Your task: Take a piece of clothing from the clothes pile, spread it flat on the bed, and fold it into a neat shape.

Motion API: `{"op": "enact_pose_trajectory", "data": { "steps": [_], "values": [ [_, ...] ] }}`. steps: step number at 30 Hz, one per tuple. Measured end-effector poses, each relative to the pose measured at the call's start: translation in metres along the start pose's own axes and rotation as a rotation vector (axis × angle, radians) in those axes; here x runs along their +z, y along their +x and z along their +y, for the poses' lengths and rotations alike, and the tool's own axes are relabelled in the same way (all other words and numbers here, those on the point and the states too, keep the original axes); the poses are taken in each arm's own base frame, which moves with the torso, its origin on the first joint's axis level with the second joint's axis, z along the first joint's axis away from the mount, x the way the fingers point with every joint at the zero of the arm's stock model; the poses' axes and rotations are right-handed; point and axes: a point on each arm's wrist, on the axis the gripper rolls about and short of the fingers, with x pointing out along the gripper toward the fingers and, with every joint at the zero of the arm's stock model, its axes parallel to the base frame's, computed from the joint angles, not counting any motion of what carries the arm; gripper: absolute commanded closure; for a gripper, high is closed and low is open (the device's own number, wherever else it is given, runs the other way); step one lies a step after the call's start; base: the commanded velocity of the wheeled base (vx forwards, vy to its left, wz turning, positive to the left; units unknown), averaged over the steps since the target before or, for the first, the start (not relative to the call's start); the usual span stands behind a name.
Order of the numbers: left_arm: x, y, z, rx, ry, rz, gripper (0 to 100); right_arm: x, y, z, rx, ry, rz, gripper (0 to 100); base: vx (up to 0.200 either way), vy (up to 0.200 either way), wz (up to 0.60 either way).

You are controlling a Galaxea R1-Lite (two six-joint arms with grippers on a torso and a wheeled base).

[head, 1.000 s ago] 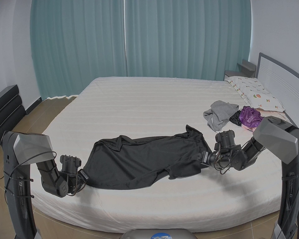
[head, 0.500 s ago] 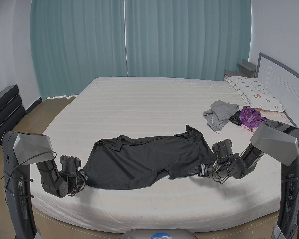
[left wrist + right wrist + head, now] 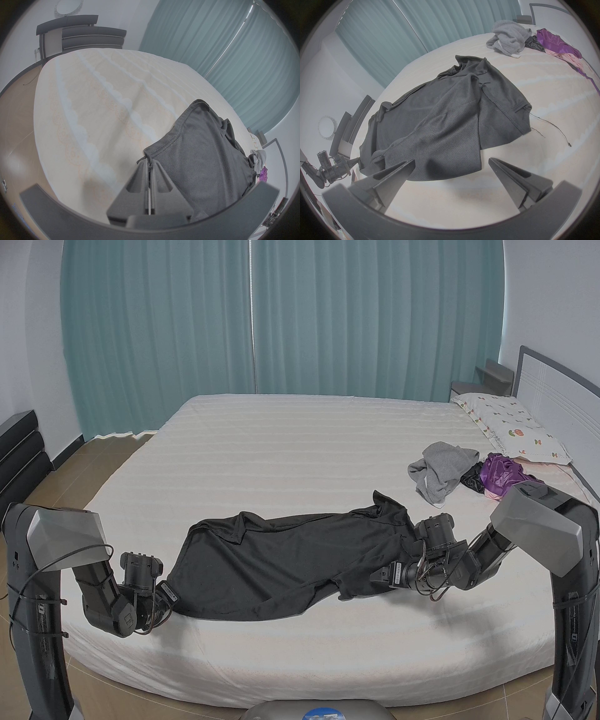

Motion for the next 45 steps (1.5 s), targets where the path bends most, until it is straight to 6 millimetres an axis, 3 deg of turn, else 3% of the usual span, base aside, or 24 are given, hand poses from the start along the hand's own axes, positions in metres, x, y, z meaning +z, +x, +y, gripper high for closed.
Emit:
{"op": "enact_pose_trajectory", "data": {
  "steps": [3,4,16,22,30,45],
  "values": [
    [0.000,0.000,0.000,0.000,0.000,0.000,100,0.000,0.003,0.000,-0.007,0.003,0.022,0,0.000,0.000,0.00],
    [0.000,0.000,0.000,0.000,0.001,0.000,100,0.000,0.004,0.000,-0.008,0.003,0.026,100,0.000,0.000,0.00],
    [0.000,0.000,0.000,0.000,0.000,0.001,100,-0.002,0.007,0.000,-0.018,0.054,0.032,100,0.000,0.000,0.00],
    [-0.002,-0.003,0.001,0.002,0.004,0.007,100,-0.006,-0.007,-0.003,-0.023,0.122,0.047,100,0.000,0.000,0.00],
    [-0.001,-0.021,0.005,0.004,0.070,0.012,100,-0.012,-0.062,-0.009,-0.001,0.177,0.065,100,0.000,0.000,0.00],
    [-0.011,-0.079,0.021,0.043,0.329,0.079,100,-0.061,-0.173,-0.030,-0.031,0.241,0.160,100,0.000,0.000,0.00]
  ]
}}
